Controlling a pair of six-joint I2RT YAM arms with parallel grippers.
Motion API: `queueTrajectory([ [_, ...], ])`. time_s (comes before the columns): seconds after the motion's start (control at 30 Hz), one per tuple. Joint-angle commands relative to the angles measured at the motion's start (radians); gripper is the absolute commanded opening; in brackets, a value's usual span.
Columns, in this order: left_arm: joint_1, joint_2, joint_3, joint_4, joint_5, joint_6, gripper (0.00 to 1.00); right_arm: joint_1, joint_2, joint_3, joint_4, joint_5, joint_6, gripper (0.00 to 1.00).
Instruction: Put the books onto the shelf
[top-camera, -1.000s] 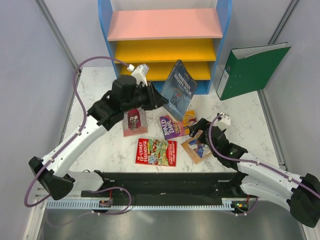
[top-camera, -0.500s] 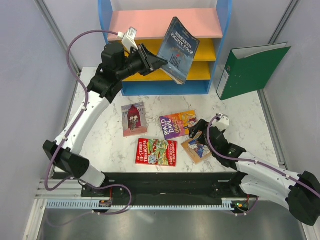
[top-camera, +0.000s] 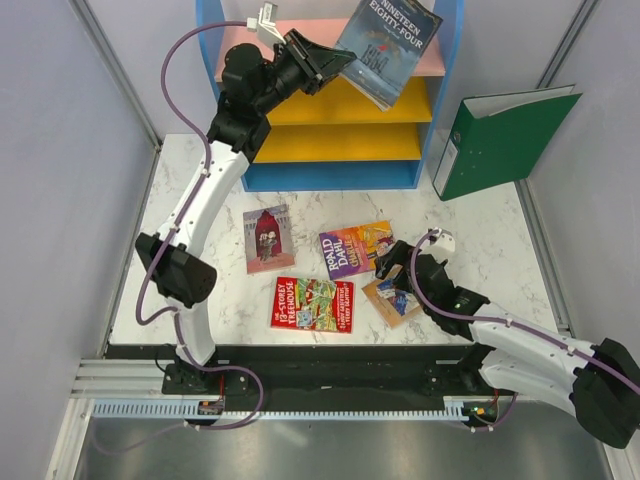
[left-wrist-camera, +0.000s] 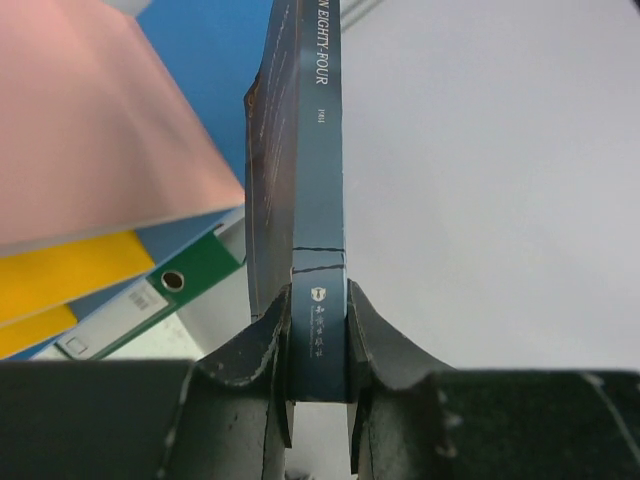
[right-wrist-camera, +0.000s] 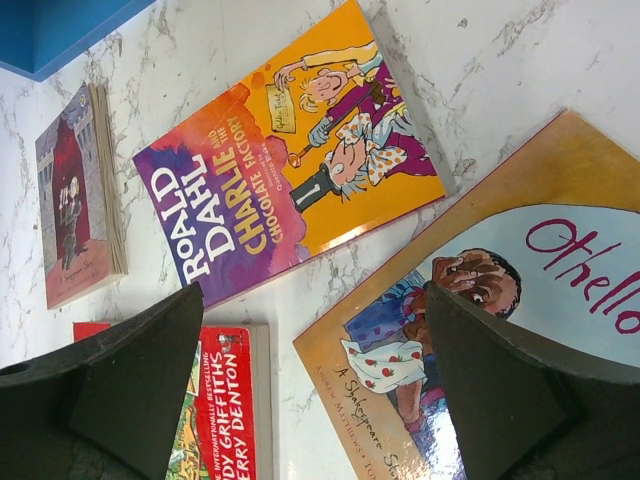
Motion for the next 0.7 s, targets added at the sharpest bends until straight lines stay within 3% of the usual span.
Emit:
queueTrajectory([
  [0.0,0.023,0.021,0.066,0.245,-0.087,-0.147,0.02,-0.002,0.011,-0.003,0.040,-0.007,-0.006,0.98],
  [0.23,0.006,0.025,0.037,0.220,-0.347,-0.190,0.02,-0.002,0.035,0.003,0.046,-0.020,-0.007,0.98],
  [0.67,0.004,0.160,0.141,0.151,-0.484,-0.397,0.02,-0.002,0.046,0.006,0.051,-0.032,-0.012,0.98],
])
